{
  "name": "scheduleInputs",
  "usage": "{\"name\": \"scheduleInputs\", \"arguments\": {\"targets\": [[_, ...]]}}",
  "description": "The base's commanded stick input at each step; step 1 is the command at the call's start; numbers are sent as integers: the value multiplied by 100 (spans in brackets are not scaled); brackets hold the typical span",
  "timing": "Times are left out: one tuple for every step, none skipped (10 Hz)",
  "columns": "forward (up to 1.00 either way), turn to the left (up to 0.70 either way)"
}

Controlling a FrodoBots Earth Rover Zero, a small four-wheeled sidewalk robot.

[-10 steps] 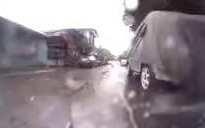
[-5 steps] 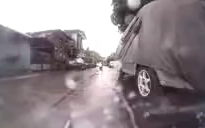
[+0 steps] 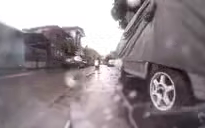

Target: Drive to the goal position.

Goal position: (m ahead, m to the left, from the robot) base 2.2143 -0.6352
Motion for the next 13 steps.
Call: {"name": "scheduleInputs", "arguments": {"targets": [[100, 0], [100, 0], [100, 0], [100, 0], [100, 0], [100, 0], [100, 0], [100, 0], [100, 0], [100, 0], [100, 0], [100, 0], [100, 0]]}}
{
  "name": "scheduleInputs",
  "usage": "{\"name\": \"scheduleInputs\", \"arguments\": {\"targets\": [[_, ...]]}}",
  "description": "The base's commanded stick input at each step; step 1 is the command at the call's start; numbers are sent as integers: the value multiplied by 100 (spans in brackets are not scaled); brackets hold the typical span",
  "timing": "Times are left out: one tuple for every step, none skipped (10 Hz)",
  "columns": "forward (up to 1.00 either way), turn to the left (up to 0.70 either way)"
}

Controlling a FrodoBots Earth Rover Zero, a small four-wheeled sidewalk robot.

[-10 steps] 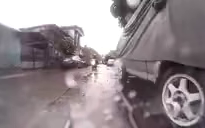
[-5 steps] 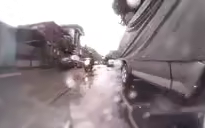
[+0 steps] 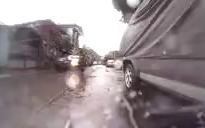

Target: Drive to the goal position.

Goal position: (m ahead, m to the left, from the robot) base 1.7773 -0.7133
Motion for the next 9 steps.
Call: {"name": "scheduleInputs", "arguments": {"targets": [[100, 0], [100, 0], [100, 0], [100, 0], [100, 0], [100, 0], [100, 0], [100, 0], [100, 0]]}}
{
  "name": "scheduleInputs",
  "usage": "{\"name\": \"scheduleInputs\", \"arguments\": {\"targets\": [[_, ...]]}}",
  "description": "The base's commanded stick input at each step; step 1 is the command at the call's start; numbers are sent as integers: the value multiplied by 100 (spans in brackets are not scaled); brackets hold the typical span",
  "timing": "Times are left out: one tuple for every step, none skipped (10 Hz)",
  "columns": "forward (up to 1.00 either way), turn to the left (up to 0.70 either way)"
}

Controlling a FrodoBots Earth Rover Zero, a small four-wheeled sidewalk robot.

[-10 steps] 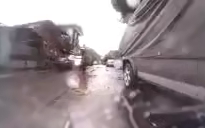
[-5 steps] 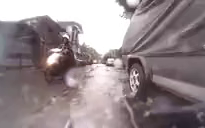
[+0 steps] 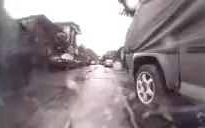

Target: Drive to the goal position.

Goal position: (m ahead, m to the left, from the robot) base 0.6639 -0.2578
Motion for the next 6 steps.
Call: {"name": "scheduleInputs", "arguments": {"targets": [[100, 0], [100, 0], [100, 0], [100, 0], [100, 0], [100, 0]]}}
